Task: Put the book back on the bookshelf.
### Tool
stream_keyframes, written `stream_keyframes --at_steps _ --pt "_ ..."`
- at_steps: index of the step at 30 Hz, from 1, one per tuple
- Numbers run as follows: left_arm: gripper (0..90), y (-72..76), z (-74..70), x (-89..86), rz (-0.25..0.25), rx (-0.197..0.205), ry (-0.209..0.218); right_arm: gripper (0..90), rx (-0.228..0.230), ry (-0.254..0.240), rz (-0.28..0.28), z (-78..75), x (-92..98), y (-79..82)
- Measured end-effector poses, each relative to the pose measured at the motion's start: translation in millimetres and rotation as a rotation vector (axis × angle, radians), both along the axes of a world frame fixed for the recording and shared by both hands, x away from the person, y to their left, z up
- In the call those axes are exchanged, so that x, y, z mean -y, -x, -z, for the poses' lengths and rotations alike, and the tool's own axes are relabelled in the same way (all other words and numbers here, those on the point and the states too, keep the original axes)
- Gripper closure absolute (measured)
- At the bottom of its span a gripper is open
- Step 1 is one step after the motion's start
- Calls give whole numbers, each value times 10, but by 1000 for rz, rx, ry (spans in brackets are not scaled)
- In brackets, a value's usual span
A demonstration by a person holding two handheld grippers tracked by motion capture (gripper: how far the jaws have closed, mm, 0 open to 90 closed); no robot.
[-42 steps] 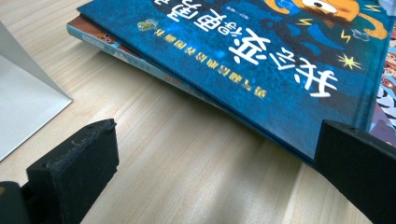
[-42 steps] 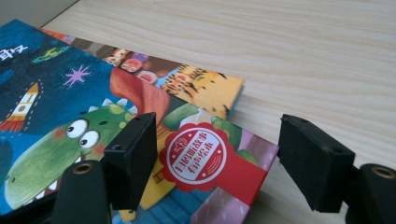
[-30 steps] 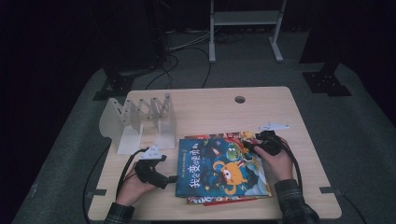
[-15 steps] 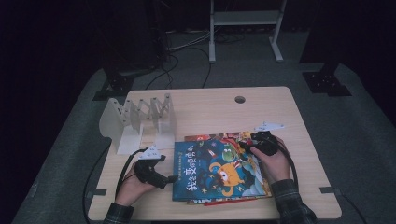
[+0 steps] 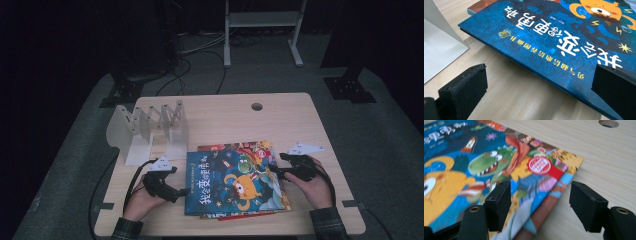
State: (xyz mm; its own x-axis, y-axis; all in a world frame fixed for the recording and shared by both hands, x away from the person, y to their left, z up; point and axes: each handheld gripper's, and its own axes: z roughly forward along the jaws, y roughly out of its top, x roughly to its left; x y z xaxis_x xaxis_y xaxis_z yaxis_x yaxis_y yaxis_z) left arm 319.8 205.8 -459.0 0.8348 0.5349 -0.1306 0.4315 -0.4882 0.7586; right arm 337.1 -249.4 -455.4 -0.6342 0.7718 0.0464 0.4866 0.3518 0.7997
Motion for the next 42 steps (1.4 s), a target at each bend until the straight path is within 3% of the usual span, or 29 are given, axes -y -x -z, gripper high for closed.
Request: stream_keyframes --at_steps 7,14,22,24,28,33,37,40,42 --pt "0 -4 9 -11 -4 -3 0 329 6 11 -6 26 174 183" --pt "0 -6 14 0 -2 -7 0 331 -5 18 -40 106 232 255" --pt "0 -13 22 -3 -2 -9 -3 341 -17 9 -67 129 225 235" --pt "0 -13 23 -3 0 -11 -1 334 -34 -13 -103 144 180 227" --pt "0 -8 14 -8 -1 -9 0 331 -20 13 -127 123 68 212" --pt "0 -8 5 -30 -5 -6 3 333 -8 48 -89 99 133 185" --pt "0 -10 11 -29 -5 -8 1 332 -10 33 -74 117 214 177" --pt "0 -6 4 -24 -4 -7 2 331 -14 77 -64 154 244 173" --pt "0 -9 6 -23 -4 -7 0 338 -20 51 -84 171 255 175"
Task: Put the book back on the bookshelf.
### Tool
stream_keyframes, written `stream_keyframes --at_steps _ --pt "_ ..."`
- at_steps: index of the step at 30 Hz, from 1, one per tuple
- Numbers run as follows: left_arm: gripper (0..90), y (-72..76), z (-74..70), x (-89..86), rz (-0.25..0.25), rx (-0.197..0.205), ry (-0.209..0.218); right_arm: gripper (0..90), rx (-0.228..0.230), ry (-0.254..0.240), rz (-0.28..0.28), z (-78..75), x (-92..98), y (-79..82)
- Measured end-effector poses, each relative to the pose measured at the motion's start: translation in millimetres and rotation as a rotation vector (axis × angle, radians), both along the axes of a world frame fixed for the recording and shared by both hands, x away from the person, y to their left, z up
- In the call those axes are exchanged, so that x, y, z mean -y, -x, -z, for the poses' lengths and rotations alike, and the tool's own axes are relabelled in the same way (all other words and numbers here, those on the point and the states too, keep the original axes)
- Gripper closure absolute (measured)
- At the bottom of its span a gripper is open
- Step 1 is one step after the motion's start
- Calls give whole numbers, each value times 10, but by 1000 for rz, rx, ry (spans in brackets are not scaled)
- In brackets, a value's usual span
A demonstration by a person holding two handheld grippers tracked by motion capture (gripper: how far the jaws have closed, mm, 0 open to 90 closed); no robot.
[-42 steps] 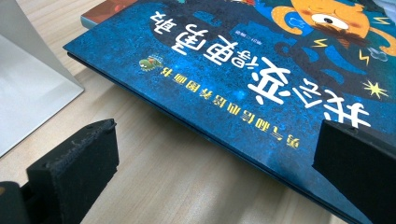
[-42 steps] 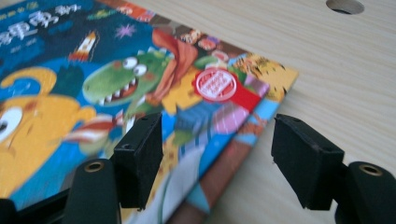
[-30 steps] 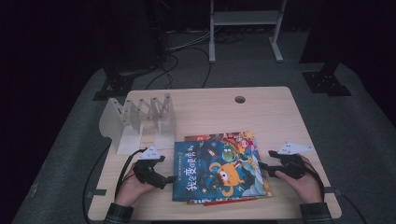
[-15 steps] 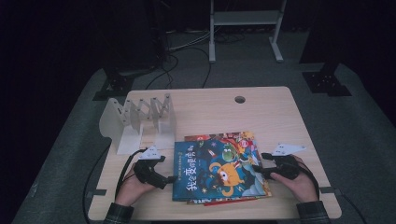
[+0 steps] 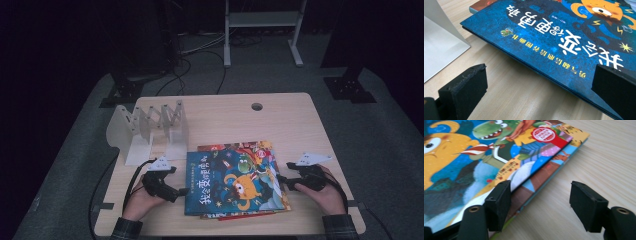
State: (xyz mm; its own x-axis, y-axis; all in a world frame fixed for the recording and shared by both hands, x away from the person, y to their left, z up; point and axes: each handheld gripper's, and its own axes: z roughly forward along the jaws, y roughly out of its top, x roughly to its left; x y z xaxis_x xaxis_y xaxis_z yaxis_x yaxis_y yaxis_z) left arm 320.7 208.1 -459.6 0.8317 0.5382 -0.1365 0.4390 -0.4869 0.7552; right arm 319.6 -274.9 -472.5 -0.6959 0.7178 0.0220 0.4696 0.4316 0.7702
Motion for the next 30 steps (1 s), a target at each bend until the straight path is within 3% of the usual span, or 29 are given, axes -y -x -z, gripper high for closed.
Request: stream_keyframes --at_steps 8,30 --pt "0 -6 7 -6 -2 -4 4 364 5 -3 -16 -2 -11 7" --pt "0 -22 10 -84 -22 -6 5 360 21 20 -95 -22 -310 -9"
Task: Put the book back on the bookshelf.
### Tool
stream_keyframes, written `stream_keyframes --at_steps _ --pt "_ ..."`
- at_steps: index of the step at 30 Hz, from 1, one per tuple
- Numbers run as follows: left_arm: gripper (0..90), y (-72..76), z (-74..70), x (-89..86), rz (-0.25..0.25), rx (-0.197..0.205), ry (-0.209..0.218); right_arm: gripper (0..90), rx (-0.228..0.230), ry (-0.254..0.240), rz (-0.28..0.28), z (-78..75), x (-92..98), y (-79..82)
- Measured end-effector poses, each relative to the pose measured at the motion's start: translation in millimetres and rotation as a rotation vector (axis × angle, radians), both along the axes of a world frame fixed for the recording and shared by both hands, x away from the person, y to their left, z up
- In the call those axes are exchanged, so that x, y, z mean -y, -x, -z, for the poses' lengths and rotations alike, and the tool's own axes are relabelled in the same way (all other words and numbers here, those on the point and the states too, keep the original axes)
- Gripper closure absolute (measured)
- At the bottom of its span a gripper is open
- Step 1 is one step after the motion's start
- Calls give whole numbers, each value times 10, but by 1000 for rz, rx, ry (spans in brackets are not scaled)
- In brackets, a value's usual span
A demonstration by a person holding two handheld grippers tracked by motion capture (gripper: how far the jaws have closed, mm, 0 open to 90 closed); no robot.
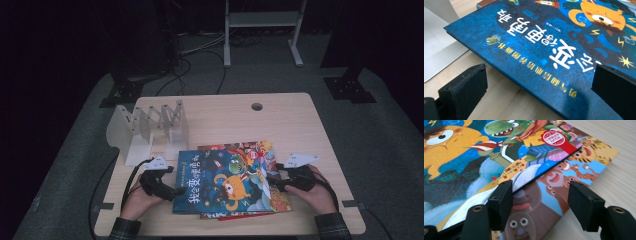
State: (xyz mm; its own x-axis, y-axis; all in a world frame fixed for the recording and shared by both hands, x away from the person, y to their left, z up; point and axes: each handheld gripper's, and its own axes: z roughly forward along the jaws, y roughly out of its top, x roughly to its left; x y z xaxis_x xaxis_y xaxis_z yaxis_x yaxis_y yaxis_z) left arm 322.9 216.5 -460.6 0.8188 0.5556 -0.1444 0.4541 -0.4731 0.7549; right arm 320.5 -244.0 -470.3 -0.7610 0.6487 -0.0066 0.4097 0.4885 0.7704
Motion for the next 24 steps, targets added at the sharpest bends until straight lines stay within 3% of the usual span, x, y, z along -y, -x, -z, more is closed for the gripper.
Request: stream_keyframes --at_steps 11,24 --pt "0 -22 21 -110 -35 -27 0 356 -7 -10 -45 4 -159 -7" --pt "0 -71 66 -236 -66 -53 29 355 -2 -10 -81 4 -294 -5"
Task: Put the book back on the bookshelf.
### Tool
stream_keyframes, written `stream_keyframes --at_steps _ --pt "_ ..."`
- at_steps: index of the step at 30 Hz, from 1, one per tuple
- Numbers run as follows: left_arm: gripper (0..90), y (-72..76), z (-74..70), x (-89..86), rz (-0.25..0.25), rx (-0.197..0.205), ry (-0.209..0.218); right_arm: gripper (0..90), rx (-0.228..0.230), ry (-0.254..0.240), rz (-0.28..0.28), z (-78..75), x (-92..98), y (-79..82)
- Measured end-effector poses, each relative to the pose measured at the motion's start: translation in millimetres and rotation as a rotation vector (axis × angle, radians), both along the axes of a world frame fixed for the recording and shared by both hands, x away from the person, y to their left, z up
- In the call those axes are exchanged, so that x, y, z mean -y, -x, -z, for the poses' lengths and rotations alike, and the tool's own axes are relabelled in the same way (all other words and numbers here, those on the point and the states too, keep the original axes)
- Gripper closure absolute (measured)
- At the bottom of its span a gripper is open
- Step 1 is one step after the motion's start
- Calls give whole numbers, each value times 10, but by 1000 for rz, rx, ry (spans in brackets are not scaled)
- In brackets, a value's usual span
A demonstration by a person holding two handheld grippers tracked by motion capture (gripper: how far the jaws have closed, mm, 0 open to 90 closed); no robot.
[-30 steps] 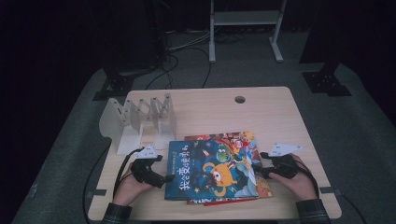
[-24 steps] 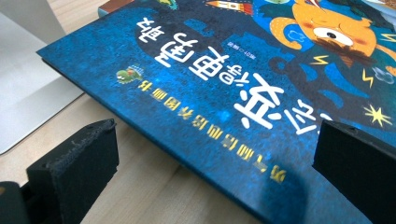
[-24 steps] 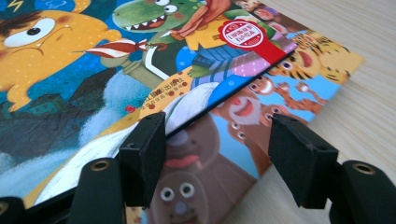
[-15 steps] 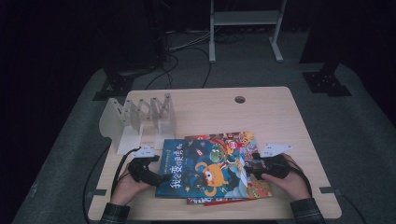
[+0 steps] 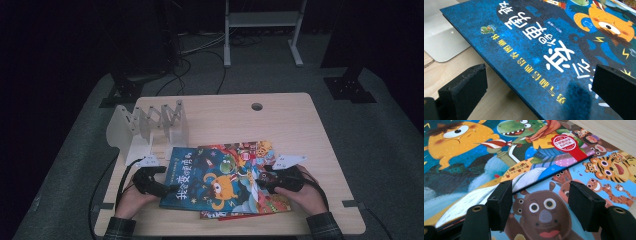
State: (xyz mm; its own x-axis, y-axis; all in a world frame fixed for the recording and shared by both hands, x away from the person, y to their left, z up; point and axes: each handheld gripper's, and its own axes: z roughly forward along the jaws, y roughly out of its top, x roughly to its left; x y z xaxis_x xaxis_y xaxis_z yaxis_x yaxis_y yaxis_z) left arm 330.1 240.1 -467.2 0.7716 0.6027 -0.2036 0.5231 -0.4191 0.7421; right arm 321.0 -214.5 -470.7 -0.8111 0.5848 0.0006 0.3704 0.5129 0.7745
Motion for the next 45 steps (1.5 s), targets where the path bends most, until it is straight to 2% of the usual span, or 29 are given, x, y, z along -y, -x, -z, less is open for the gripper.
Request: stream_keyframes --at_steps 10,23,29,37,45 --pt "0 -45 49 -67 -24 -40 7 346 3 12 -29 -11 -118 -20" --pt "0 -127 190 -198 -30 -165 121 331 1 7 -42 -7 -172 -49" --pt "0 -140 204 -132 6 -177 129 331 -2 -3 -46 2 -185 -60" --pt "0 -124 168 -163 0 -188 110 344 -8 -5 -65 0 -279 -62" --pt "0 -66 90 -183 20 -173 95 387 -8 -10 -63 0 -297 -25"
